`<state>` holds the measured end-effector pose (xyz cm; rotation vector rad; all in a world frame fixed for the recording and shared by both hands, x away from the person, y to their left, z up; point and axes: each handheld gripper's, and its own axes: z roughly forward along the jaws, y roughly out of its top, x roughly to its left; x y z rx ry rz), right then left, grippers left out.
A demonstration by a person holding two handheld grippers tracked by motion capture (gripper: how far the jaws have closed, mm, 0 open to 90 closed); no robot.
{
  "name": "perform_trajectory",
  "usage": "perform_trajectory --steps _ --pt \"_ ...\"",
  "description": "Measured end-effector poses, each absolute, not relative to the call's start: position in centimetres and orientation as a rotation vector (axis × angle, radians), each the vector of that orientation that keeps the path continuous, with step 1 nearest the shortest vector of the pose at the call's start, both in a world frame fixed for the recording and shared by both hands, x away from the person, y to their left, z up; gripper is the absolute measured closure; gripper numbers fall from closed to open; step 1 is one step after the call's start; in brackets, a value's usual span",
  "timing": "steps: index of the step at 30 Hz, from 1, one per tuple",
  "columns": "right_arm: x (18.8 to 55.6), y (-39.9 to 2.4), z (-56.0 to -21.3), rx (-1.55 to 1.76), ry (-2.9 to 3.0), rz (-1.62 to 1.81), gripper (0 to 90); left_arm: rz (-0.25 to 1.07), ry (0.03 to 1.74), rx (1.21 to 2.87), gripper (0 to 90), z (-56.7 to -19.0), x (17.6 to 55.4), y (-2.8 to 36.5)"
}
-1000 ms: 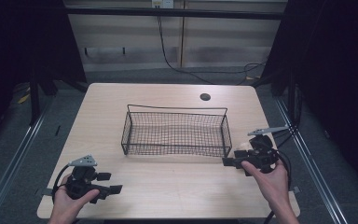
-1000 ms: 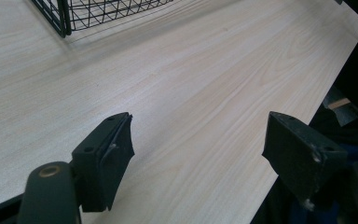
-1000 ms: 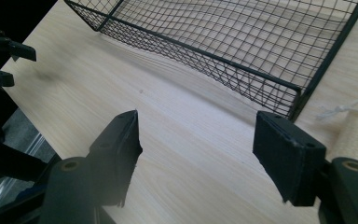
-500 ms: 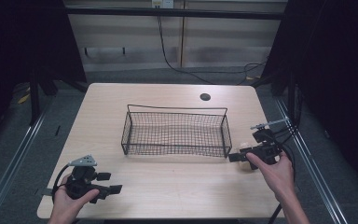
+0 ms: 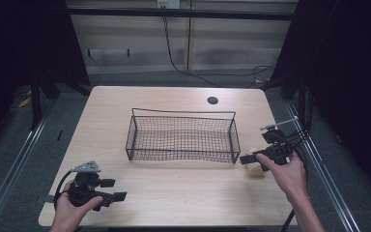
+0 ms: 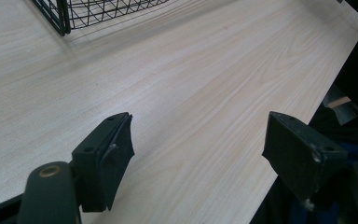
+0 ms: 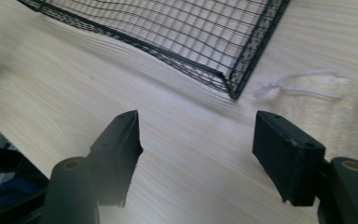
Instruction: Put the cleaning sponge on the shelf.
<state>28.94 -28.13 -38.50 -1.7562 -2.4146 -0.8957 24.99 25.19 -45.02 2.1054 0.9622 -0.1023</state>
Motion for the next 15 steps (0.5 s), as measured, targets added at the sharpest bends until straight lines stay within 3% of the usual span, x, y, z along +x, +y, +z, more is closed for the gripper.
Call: perform_trajectory --steps 15 --pt "31.0 -30.1 -38.5 -1.899 -2.395 -0.696 26.4 -0.103 0.960 2.103 23.5 -45.0 25.0 25.2"
